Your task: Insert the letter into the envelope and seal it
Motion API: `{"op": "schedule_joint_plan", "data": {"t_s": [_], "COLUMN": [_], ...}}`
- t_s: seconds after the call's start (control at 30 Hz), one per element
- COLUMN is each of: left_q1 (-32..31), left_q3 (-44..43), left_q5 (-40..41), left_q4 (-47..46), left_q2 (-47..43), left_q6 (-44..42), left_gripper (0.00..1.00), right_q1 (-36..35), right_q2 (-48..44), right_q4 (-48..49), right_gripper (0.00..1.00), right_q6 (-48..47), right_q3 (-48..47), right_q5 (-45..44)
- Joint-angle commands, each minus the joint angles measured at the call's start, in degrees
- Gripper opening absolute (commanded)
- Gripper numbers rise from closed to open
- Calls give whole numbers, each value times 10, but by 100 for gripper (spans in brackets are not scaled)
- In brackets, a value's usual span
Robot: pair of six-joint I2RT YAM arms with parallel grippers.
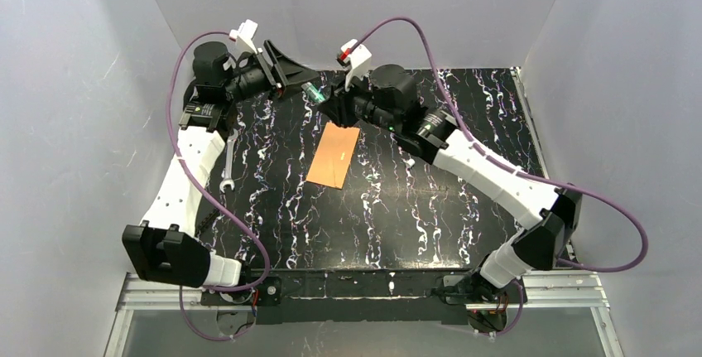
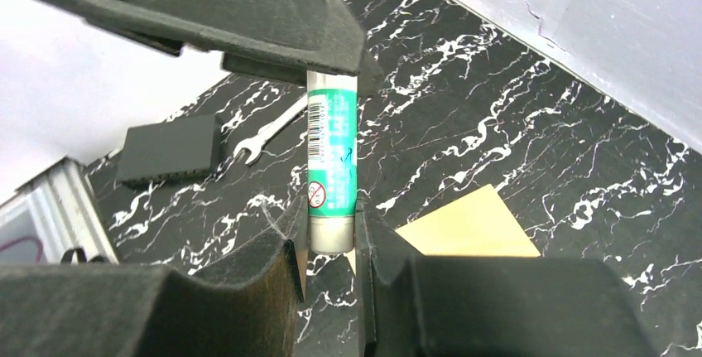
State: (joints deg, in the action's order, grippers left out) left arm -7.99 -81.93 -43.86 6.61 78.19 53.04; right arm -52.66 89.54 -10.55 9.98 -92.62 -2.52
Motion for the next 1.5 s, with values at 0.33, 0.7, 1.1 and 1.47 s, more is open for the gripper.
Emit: {"op": "schedule_joint_plan", "data": {"t_s": [0.33, 0.7, 1.1, 1.47], "left_q1": [-2, -2, 1, 4], "left_q3": [-1, 17, 28, 155], "left_q5": [-265, -280, -187, 132], "left_q4": [-100, -70, 10, 65], "left_q2": [21, 12, -13, -91], "left_q6": [39, -7, -99, -200], "left_gripper": [36, 33, 0, 0], "right_q1": [33, 40, 48, 99], "right_q2": [-46, -40, -64, -88], "right_q4": [-36, -71, -39, -198], "right_gripper": [1, 1, 86, 81], "right_q6": [-141, -148, -62, 201], "right_q3": [-22, -51, -17, 113], "right_q5": [175, 194, 125, -182]}}
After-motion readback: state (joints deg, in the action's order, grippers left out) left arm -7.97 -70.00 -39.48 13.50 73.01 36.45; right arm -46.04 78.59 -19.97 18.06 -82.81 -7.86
